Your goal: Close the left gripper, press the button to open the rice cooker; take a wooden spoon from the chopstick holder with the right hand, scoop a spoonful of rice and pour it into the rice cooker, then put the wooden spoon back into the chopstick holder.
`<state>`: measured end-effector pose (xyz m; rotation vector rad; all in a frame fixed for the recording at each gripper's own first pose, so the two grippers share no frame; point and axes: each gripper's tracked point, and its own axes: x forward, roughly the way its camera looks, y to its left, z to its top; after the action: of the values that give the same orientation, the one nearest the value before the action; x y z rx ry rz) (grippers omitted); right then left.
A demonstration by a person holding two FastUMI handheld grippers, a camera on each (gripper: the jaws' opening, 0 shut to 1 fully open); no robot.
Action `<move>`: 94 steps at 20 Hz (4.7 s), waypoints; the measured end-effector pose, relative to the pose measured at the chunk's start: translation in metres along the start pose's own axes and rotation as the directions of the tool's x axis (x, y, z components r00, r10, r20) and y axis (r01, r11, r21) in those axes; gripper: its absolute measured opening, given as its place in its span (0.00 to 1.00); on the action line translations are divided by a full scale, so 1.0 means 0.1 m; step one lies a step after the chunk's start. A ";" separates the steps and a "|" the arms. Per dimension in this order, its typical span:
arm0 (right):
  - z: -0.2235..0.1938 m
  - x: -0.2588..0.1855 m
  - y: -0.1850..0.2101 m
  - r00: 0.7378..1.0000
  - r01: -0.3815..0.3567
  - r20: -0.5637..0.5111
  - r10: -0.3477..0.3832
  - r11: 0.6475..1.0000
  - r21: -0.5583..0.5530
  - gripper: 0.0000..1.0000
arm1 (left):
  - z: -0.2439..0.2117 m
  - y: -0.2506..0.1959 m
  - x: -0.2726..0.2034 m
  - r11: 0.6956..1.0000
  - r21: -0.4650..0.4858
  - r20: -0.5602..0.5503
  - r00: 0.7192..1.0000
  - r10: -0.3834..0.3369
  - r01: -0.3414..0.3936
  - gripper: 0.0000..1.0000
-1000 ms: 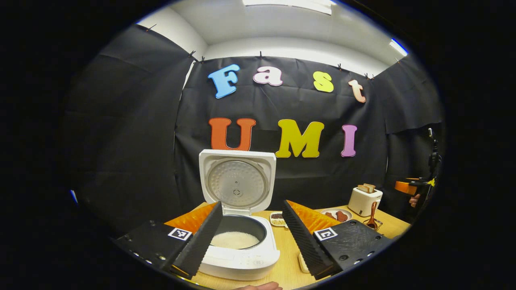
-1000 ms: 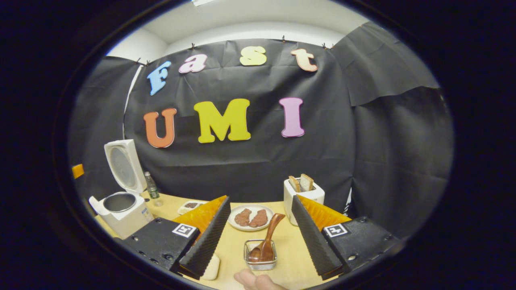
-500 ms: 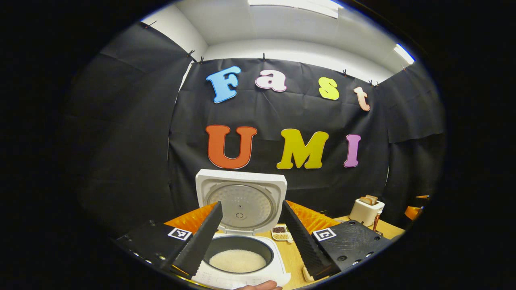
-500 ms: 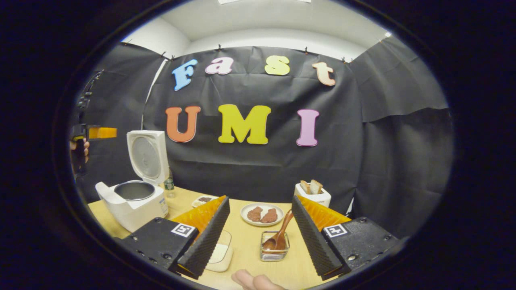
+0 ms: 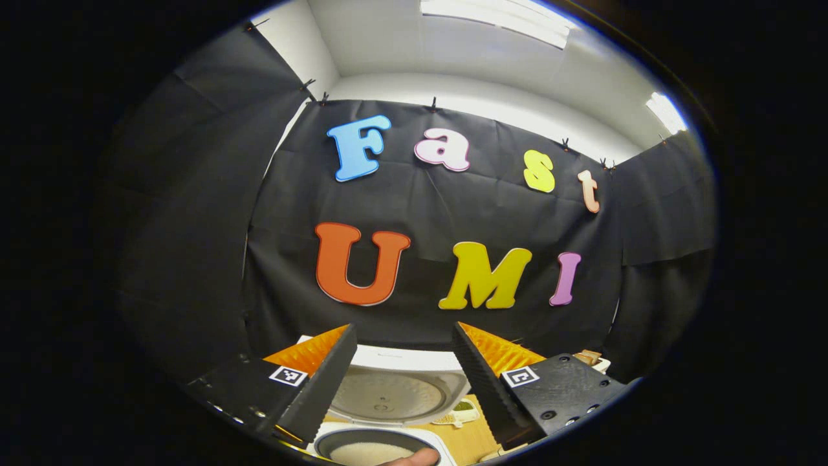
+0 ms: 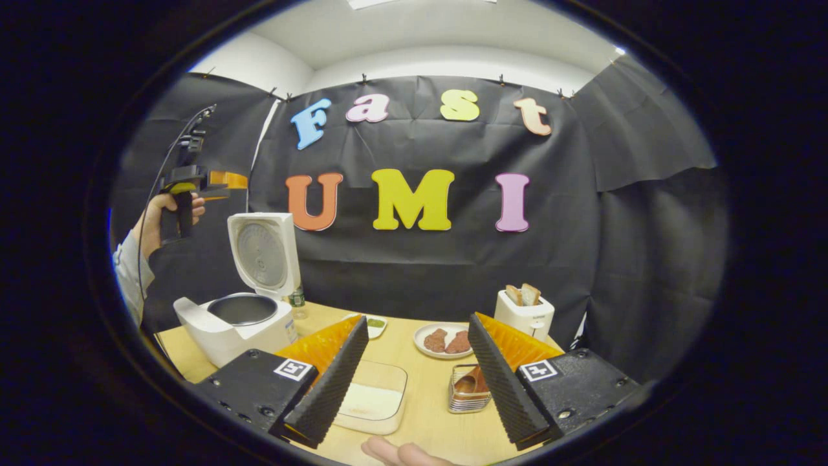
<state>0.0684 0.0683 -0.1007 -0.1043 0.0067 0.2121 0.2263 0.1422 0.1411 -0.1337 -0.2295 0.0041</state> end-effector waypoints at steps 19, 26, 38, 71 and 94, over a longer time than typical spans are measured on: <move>-0.21 0.01 -0.17 0.999 0.036 -0.032 -0.033 0.997 0.074 1.00 | -0.87 0.25 0.64 0.988 0.144 -0.314 0.944 0.099 -0.055 0.96; -0.19 -0.14 -0.04 1.000 0.010 -0.026 -0.008 0.997 0.075 1.00 | -0.87 0.22 0.22 0.983 0.166 -0.380 0.916 0.133 -0.074 0.96; -0.24 -0.25 0.12 0.999 -0.020 -0.038 0.022 0.998 0.052 1.00 | -1.87 0.14 -0.75 0.992 0.122 -0.655 0.747 0.109 -0.038 0.92; -0.50 -0.15 0.11 0.996 0.018 -0.094 -0.008 0.994 0.103 1.00 | -2.37 0.20 -1.73 0.982 0.175 -0.498 0.853 0.156 -0.077 0.94; -0.04 -0.77 -0.09 0.992 0.124 -0.019 -0.123 0.991 0.043 1.00 | -1.58 -0.35 -2.24 0.996 0.093 -0.399 0.917 0.023 0.015 0.93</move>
<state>-0.0050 0.0430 -0.1026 -0.0621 0.0210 0.0877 0.0434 0.0829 -0.0573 -0.0382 0.1821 -0.0086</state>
